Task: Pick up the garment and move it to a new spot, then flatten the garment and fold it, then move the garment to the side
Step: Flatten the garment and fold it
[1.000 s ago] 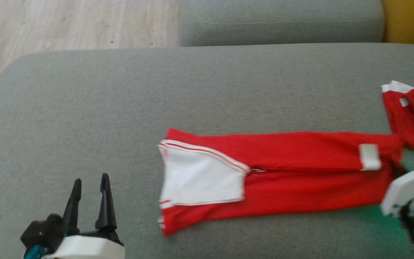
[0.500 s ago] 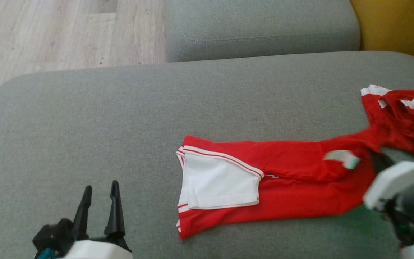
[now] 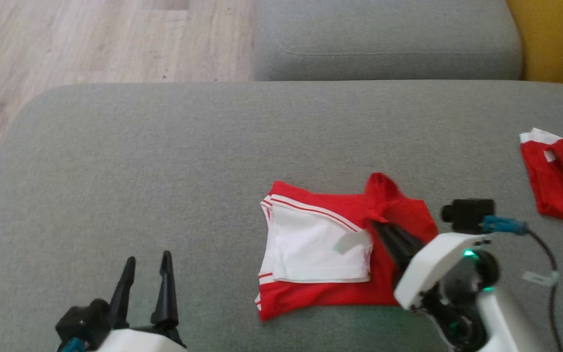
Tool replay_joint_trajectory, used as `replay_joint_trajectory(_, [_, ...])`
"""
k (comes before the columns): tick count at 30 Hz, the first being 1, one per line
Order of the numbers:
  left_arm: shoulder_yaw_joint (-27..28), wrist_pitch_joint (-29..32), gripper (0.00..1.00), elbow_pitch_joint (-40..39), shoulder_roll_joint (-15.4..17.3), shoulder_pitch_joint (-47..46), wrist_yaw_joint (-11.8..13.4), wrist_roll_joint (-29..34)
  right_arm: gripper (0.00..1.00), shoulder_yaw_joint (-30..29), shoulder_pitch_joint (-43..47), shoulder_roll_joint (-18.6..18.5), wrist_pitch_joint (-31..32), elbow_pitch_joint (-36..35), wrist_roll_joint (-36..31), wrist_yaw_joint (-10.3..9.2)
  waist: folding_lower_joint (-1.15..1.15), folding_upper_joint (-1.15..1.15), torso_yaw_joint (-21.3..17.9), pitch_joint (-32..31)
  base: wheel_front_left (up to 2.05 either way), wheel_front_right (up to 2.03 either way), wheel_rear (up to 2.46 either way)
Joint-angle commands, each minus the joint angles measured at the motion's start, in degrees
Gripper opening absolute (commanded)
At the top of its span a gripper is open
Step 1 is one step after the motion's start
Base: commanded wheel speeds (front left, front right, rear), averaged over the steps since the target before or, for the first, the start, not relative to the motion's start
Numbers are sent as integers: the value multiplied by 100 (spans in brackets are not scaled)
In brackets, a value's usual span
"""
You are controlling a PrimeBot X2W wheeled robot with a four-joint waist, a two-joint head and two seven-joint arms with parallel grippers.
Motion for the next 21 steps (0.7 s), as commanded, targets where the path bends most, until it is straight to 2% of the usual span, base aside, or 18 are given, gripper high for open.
replay_joint_trajectory(1, [142, -14, 100, -138, 35, -298, -54, 53, 0, 336, -462, 21, -245, -24, 245, 37, 0, 0, 116, 33, 0, 0, 0])
replay_joint_trajectory(7, [75, 13, 100, -42, -28, -468, -103, 84, 0, 1085, -887, 22, -937, 883, 834, 37, 0, 0, 410, 120, 0, 0, 0])
replay_joint_trajectory(15, [-3, 12, 100, 85, -134, -627, -166, 100, 0, 1699, -1486, 23, -1472, 2075, 1292, 37, 0, 0, 659, 177, 0, 0, 0])
replay_joint_trajectory(16, [-2, 8, 100, 100, -139, -628, -169, 97, 27, 1792, -1555, 23, -1513, 2186, 1367, 37, 0, 0, 673, 176, 0, 0, 0])
replay_joint_trajectory(17, [-3, 4, 100, 113, -143, -629, -173, 95, 44, 1898, -1624, 23, -1553, 2276, 1447, 37, 0, 0, 683, 173, 0, 0, 0])
replay_joint_trajectory(18, [-4, 1, 100, 126, -148, -629, -175, 92, 97, 1996, -1686, 23, -1602, 2354, 1535, 37, 0, 0, 692, 169, 0, 0, 0])
replay_joint_trajectory(21, [-11, -6, 100, 156, -160, -628, -180, 86, 100, 2272, -1859, 23, -1795, 2498, 1860, 37, 0, 0, 700, 153, 0, 0, 0])
